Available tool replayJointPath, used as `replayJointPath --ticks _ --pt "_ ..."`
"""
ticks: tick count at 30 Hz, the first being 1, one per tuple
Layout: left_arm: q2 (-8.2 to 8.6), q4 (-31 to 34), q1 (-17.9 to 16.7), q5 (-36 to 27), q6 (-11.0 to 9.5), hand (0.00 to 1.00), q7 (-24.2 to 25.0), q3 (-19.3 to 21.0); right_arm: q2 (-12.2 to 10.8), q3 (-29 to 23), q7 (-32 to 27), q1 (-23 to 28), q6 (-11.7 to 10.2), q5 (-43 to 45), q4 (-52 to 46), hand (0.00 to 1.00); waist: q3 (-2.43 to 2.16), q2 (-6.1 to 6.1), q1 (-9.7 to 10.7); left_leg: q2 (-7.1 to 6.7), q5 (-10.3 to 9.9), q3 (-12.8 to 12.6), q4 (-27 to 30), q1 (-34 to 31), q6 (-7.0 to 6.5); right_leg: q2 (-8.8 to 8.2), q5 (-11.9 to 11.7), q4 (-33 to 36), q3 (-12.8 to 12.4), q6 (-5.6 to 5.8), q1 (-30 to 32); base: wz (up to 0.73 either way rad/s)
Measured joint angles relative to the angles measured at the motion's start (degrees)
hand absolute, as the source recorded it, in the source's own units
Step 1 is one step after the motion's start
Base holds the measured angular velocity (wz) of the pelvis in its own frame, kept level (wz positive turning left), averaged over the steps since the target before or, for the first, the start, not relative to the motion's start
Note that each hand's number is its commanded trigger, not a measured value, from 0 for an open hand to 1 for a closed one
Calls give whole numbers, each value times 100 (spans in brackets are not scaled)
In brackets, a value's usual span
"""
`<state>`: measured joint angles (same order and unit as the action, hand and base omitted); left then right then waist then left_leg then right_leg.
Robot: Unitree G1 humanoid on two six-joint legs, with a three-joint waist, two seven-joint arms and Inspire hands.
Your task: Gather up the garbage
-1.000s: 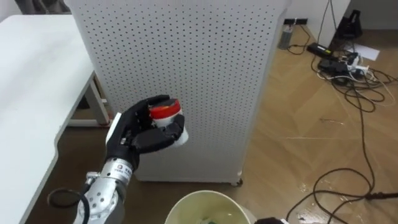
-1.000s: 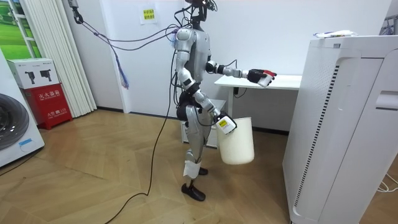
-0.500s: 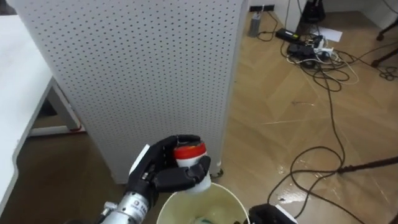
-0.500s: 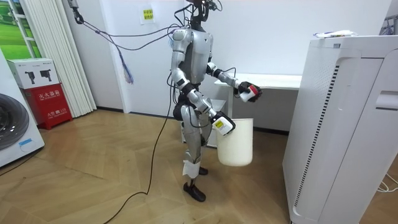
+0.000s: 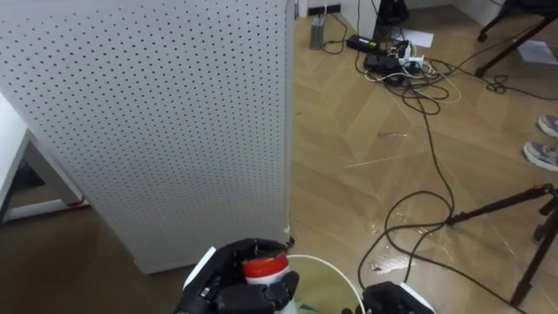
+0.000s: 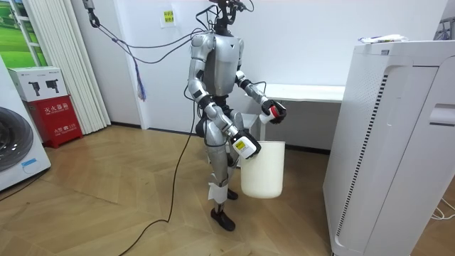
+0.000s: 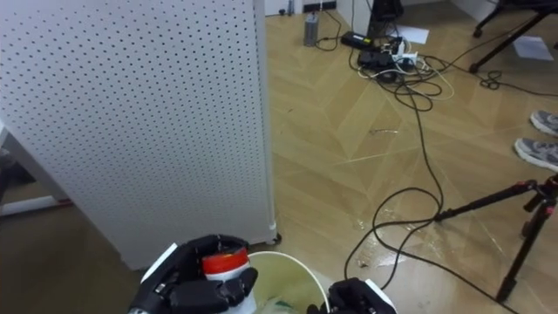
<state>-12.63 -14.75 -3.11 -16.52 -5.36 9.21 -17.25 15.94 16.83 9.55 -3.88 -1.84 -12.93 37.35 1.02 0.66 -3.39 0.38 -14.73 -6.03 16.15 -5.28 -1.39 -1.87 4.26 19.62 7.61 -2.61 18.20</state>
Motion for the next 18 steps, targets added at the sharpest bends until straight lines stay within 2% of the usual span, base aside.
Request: replayJointPath --ticks 1,8,18 --pt "-15 0 -38 44 0 0 3 0 1 2 0 12 0 0 7 100 -1 -2 -2 12 2 -2 -6 -1 4 -1 -9 -11 -1 -2 -1 0" --pt "-165 -158 -191 264 30 0 186 -205 -3 8 1 42 0 4 1 100 -7 -11 27 20 13 10 -53 -4 13 22 -5 -110 -2 15 -9 0" --pt "-169 -255 -210 369 56 0 634 -212 -12 10 149 41 -3 6 -26 100 1 5 25 -3 13 6 -90 86 12 22 3 -89 -61 21 -28 -3"
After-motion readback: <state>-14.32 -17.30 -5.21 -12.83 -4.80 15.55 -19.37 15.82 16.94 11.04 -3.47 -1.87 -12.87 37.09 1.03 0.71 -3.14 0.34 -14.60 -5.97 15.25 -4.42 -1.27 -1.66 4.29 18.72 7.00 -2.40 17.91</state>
